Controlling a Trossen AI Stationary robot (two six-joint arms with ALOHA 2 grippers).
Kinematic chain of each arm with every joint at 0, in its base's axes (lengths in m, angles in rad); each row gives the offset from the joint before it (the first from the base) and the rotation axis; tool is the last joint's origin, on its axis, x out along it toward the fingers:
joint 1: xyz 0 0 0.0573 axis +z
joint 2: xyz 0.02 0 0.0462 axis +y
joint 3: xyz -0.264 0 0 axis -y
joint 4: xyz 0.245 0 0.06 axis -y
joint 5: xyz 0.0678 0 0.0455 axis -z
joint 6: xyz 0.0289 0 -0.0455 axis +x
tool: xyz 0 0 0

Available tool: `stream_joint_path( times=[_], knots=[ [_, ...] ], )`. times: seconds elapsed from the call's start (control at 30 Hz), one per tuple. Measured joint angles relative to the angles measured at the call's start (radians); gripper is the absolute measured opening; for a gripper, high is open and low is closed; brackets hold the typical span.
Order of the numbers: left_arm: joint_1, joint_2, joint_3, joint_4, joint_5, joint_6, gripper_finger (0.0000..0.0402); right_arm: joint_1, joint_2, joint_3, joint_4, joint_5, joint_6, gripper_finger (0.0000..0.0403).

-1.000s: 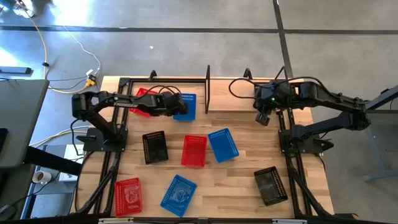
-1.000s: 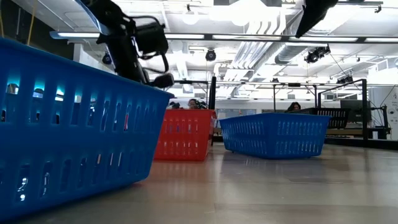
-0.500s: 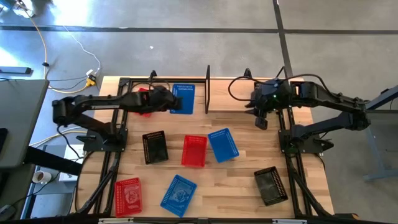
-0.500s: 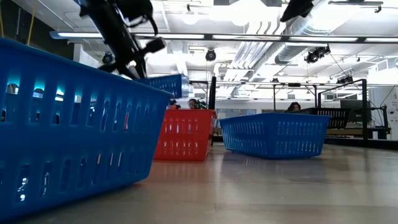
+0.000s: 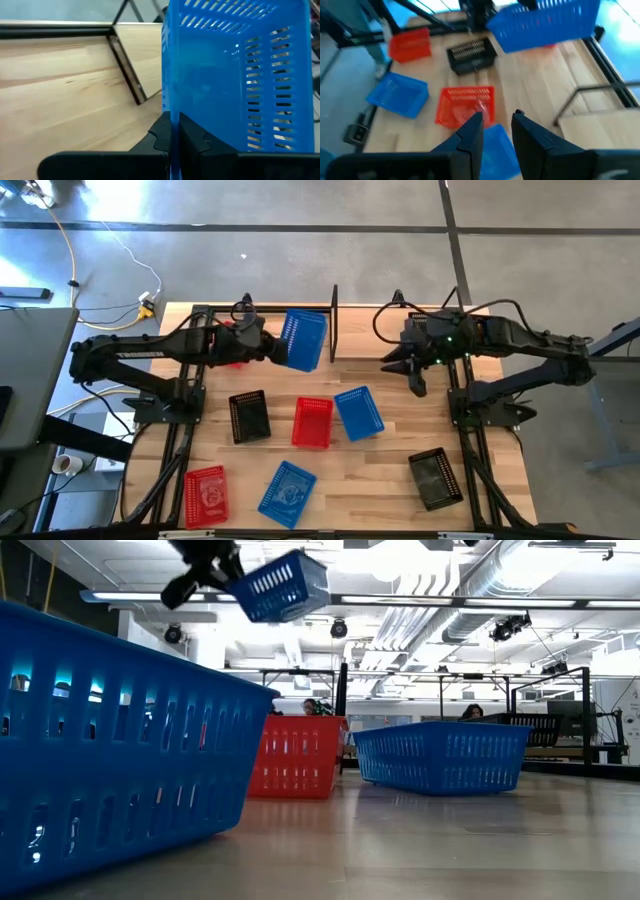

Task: Stack baskets on shelf by color
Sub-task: Put the top blue basket on the shelf

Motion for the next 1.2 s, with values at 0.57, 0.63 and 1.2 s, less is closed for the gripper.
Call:
stream_joint_path(
  times=[0.57, 0.63, 1.2],
  knots=[
    [-0.215, 0.068, 0.034, -0.186, -0.105, -0.156, 0.0, 0.234, 0.135, 0.0, 0.233, 0.032, 0.049, 0.0089],
    [-0.228, 0.086, 0.034, -0.193, -0.11, -0.163, 0.0, 0.255, 0.17, 0.0, 0.253, 0.064, 0.049, 0.0089],
    [-0.241, 0.237, 0.034, -0.192, -0.137, -0.201, 0.0, 0.323, 0.424, 0.0, 0.412, 0.204, -0.063, 0.0089]
  ],
)
